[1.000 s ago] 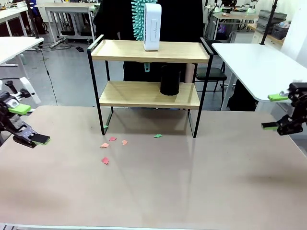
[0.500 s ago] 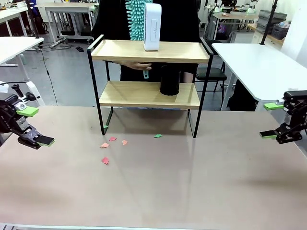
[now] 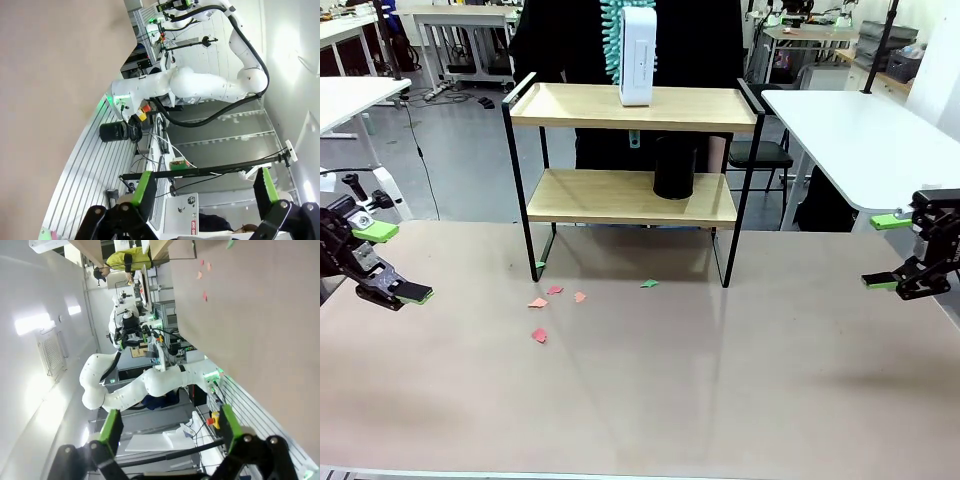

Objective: Clean the shelf.
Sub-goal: Hand the Duster back to the human.

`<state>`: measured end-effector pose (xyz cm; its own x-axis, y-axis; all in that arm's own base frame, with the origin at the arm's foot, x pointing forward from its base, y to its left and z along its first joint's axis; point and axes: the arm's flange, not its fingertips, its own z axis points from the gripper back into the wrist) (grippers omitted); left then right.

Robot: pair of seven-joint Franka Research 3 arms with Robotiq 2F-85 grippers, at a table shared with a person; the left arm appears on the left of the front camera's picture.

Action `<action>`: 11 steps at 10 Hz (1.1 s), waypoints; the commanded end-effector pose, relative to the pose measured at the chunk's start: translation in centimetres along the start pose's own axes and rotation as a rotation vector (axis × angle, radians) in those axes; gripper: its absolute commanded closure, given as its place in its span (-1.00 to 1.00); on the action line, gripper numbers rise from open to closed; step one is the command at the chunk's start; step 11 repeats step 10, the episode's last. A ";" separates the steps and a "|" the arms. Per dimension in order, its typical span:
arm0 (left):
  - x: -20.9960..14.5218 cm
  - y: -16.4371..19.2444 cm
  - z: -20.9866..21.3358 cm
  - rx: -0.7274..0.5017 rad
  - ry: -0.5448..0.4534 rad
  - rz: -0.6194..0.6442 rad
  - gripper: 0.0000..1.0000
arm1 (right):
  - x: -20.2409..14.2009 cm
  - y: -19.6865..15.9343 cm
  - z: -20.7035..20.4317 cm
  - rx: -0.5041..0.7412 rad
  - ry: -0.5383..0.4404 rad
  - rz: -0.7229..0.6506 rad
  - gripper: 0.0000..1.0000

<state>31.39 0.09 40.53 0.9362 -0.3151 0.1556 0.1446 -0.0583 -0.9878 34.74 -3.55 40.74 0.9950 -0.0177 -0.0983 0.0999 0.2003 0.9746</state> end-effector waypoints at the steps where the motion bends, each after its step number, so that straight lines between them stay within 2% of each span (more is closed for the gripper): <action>1: -0.4 -0.2 -0.1 -0.013 0.002 -0.004 -1.00 | 0.2 0.0 0.1 0.018 -0.012 0.014 -1.00; 11: -0.4 -0.2 -0.1 -0.013 0.002 -0.004 -1.00 | 0.2 0.0 0.1 0.018 -0.012 0.014 -1.00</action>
